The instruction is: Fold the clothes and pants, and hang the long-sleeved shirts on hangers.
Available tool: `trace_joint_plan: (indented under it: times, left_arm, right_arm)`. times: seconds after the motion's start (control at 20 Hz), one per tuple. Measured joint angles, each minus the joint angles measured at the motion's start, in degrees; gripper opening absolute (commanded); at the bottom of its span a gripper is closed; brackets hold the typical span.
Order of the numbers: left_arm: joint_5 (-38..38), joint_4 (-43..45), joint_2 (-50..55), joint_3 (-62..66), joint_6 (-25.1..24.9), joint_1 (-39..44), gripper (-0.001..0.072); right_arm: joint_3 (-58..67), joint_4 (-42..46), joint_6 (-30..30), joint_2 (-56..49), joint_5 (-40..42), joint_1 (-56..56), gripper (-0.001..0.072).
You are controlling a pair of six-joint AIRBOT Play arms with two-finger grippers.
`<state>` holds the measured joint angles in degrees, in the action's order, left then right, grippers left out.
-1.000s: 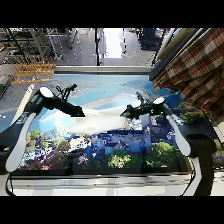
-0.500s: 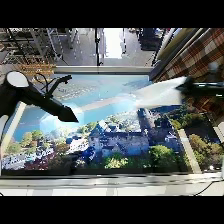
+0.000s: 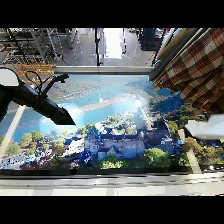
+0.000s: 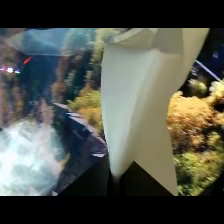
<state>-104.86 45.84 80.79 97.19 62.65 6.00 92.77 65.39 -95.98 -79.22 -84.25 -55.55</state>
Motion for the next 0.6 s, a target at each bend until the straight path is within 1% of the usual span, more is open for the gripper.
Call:
trace_joint_plan:
  times: [0.25, 0.35, 0.4, 0.45, 0.5, 0.6]
  left_arm:
    - [-0.09, 0.0, -0.09, 0.0, -0.02, 0.04, 0.0008]
    - [-0.26, -0.04, -0.09, 0.0, -0.02, 0.07, 0.0008]
    - [-0.26, -0.02, -0.09, 0.0, -0.02, 0.07, 0.0008]
    - [-0.26, -0.02, -0.09, 0.0, -0.02, 0.07, 0.0008]
    - [-0.26, -0.04, -0.09, 0.0, -0.02, 0.07, 0.0008]
    - [-0.26, 0.04, -0.09, 0.0, -0.02, 0.04, 0.0008]
  right_arm:
    - [-4.15, 7.8, -0.42, 1.31, -6.12, -9.6, 0.0013]
    - [-5.9, 11.06, 1.33, 1.51, -7.85, -12.63, 0.0017]
    - [-7.17, 12.59, 2.56, 1.55, -8.52, -13.92, 0.0146]
    - [-8.55, 13.84, 3.61, 1.57, -9.01, -14.97, 0.0416]
    - [-10.08, 15.3, 4.59, 1.57, -9.57, -15.96, 0.057]
    - [-12.26, 18.16, 5.66, 1.57, -9.97, -17.42, 0.0573]
